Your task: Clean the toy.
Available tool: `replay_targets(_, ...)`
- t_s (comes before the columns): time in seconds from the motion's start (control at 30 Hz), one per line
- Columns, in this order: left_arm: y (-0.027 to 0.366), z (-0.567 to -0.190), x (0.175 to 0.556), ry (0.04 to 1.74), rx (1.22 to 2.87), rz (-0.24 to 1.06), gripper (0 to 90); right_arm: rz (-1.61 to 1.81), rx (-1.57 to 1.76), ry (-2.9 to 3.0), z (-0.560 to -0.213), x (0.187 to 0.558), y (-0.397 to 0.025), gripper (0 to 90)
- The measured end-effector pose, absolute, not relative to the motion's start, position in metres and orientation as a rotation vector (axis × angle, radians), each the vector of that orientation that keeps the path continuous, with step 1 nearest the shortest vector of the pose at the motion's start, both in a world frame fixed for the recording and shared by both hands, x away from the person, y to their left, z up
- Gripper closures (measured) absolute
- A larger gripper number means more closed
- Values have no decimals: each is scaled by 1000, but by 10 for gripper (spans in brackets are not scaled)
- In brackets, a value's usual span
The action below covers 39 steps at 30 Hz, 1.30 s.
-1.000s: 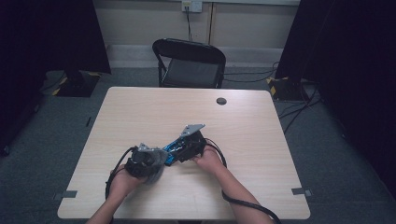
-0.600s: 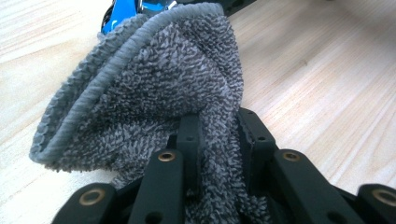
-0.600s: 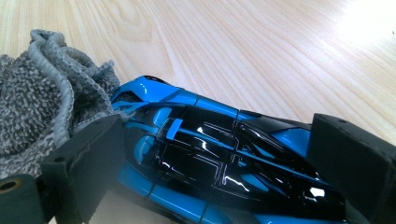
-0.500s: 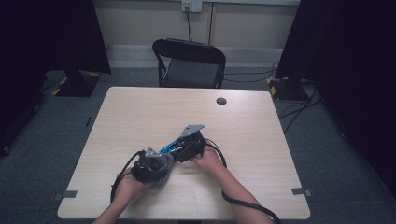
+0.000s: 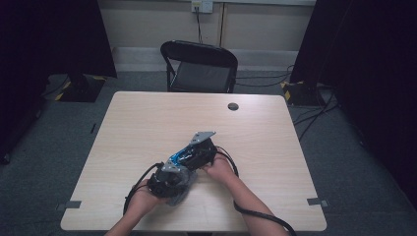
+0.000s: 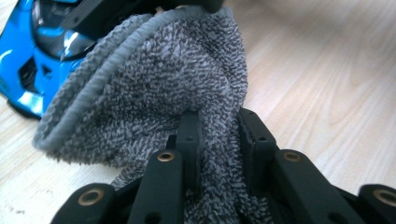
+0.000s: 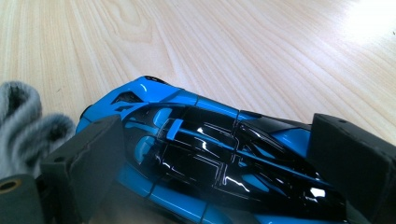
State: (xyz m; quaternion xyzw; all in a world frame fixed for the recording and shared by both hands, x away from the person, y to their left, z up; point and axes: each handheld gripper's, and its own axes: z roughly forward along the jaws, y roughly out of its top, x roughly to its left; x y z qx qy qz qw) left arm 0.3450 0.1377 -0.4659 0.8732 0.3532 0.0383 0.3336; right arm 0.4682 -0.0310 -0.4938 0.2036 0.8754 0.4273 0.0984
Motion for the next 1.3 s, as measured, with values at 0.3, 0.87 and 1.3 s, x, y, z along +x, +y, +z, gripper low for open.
replay_targets(0.3, 156, -446, 346, 917, 2259, 166, 725, 1265, 603, 2592, -494, 468, -31, 43)
replay_targets(0.87, 223, -430, 374, 1163, 2052, 328, 732, 1268, 600, 2590, -494, 468, -31, 43)
replay_targets(1.3, 230, -452, 390, 1286, 2038, 413, 727, 1318, 593, 2560, -498, 467, -33, 43)
